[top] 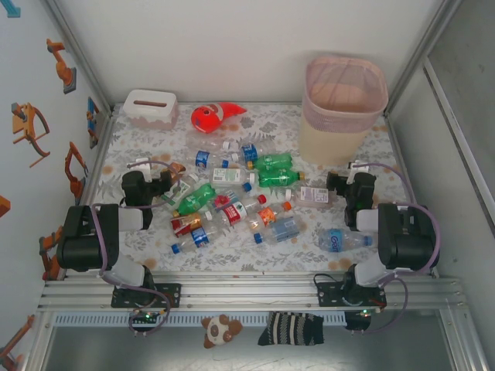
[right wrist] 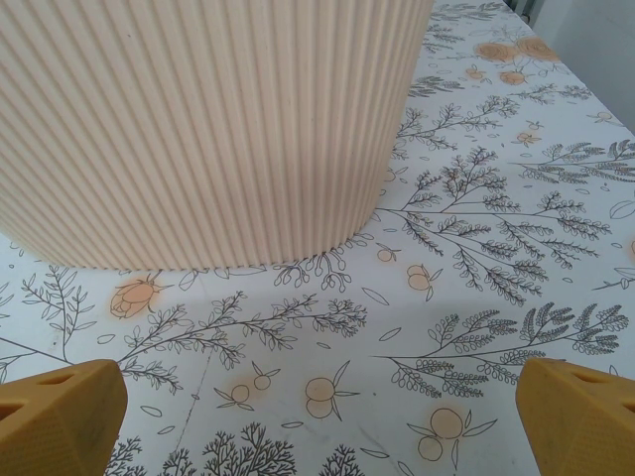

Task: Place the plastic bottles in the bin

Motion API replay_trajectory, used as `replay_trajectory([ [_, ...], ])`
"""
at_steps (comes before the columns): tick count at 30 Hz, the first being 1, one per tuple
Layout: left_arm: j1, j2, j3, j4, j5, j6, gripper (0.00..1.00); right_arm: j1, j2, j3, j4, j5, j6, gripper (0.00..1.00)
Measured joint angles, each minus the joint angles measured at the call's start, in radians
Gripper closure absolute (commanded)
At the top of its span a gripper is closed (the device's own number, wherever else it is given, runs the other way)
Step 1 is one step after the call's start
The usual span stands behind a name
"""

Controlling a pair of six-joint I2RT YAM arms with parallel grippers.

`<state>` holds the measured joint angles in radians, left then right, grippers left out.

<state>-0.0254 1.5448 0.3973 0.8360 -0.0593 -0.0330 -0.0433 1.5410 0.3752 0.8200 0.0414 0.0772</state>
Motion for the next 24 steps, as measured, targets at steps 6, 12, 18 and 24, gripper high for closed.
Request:
replay_trajectory([
  [6, 0.0, 0.0, 0.0, 0.0, 0.0, 0.0, 0.03, 0.0, 0.0, 0.0, 0.0, 0.0, 0.0, 0.01],
  [12, 0.0, 0.0, 0.0, 0.0, 0.0, 0.0, 0.03, 0.0, 0.0, 0.0, 0.0, 0.0, 0.0, 0.01],
  [18, 0.0, -0.027, 0.017, -0.068, -0.004, 0.0, 0.04, 0.0, -0.007, 0.012, -0.032, 0.001, 0.0, 0.01],
  [24, 0.0, -0.095, 0.072, -0.175, -0.027, -0.001, 0.03, 0.0, -0.056, 0.05, -0.091, 0.005, 0.0, 0.02],
])
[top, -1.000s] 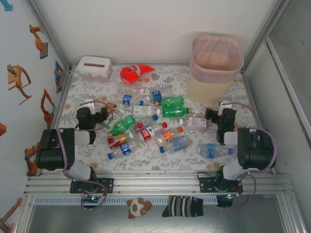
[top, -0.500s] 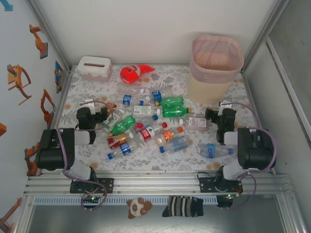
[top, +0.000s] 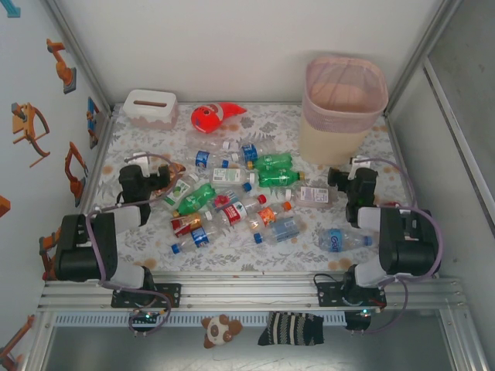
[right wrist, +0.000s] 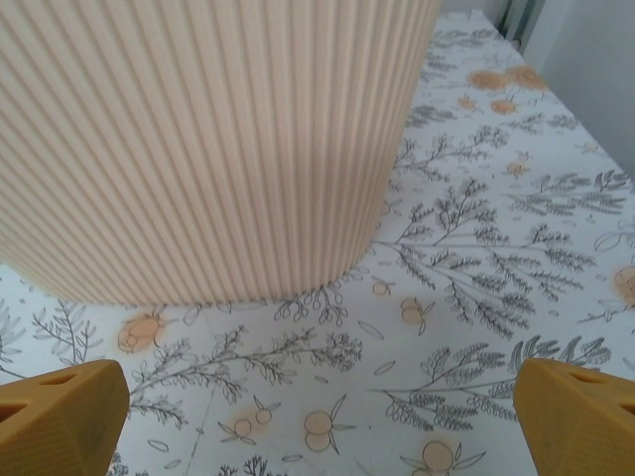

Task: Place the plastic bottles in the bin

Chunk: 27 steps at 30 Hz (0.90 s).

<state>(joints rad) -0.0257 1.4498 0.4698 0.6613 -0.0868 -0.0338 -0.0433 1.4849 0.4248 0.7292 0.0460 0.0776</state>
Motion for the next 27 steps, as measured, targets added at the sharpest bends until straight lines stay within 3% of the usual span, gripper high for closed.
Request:
replay_trajectory([
  [5, -0.014, -0.033, 0.056, -0.137, -0.058, -0.005, 0.03, 0.0, -0.062, 0.014, -0.11, 0.0, 0.004, 0.05],
  [12, -0.04, -0.116, 0.166, -0.41, -0.107, -0.086, 0.03, 0.0, -0.179, 0.139, -0.404, -0.006, 0.027, 0.07],
  [23, -0.111, -0.124, 0.425, -0.891, 0.033, -0.182, 0.0, 0.0, -0.303, 0.29, -0.909, -0.108, 0.171, 0.1],
  [27, -0.149, -0.064, 0.505, -1.043, 0.055, -0.163, 0.05, 0.0, -0.333, 0.297, -1.031, -0.138, 0.193, 0.11],
])
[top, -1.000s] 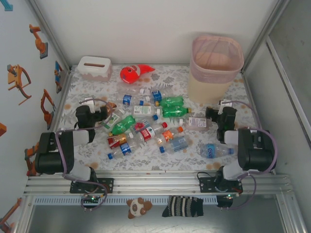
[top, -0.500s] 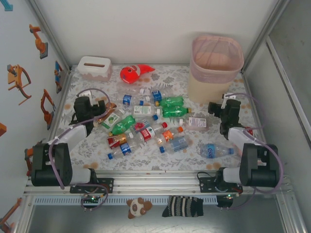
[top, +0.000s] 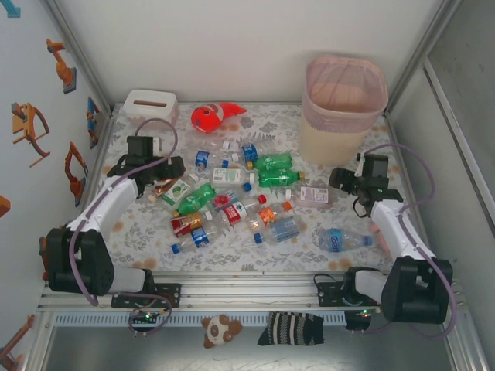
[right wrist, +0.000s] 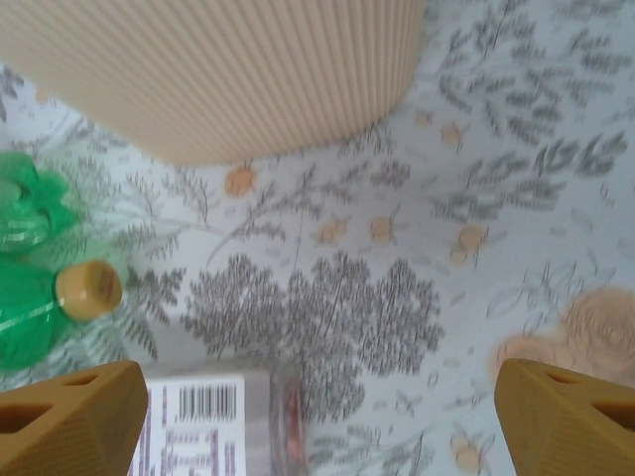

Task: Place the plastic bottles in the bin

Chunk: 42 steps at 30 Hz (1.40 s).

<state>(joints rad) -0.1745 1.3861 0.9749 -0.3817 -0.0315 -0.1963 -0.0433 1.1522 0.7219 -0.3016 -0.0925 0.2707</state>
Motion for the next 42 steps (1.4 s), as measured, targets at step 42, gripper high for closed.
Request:
replay_trajectory([
  [42, 0.093, 0.497, 0.367, -0.289, -0.038, 0.151, 0.23, 0.0, 0.022, 0.024, -0.112, -0.028, 0.023, 0.13],
])
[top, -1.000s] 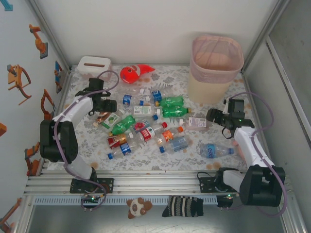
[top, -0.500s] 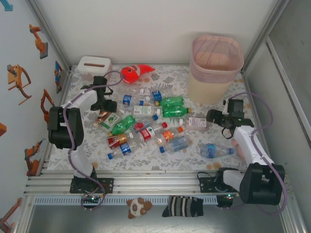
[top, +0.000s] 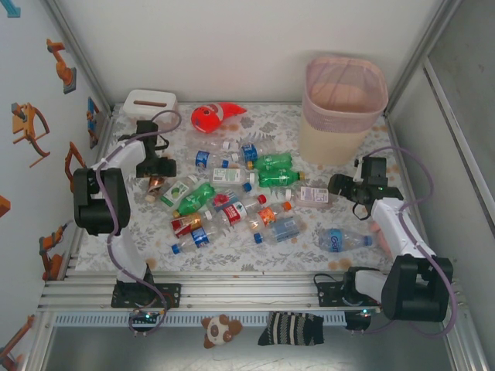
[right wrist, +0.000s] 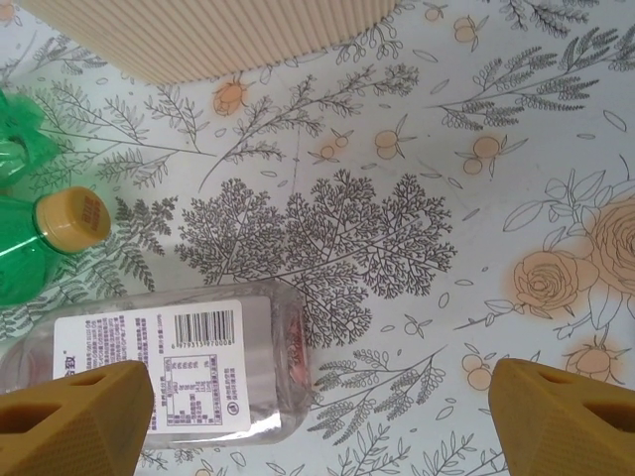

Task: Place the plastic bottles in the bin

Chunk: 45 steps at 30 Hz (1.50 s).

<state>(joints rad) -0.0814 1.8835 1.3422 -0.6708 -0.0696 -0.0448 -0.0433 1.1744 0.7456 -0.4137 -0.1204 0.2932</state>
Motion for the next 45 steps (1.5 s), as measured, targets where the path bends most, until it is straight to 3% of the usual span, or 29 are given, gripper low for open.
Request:
replay_trajectory([
  [8, 0.006, 0.053, 0.0, -0.017, 0.019, -0.022, 0.29, 0.0, 0.0, 0.005, 0.0, -0.008, 0.012, 0.15],
  [19, 0.006, 0.053, -0.003, -0.026, 0.018, -0.035, 0.47, 0.002, 0.0, 0.01, -0.002, -0.022, 0.029, 0.16],
  [28, 0.01, -0.003, -0.002, -0.034, 0.045, -0.039, 0.49, 0.03, -0.042, 0.069, -0.002, -0.091, 0.043, 0.16],
  [35, 0.004, -0.204, -0.006, 0.01, 0.223, -0.011, 0.52, 0.109, -0.094, 0.177, 0.015, -0.257, 0.053, 0.16],
  [45, -0.046, -0.439, -0.127, 0.27, 0.647, -0.01, 0.52, 0.363, -0.047, 0.372, 0.095, -0.423, 0.075, 0.16],
])
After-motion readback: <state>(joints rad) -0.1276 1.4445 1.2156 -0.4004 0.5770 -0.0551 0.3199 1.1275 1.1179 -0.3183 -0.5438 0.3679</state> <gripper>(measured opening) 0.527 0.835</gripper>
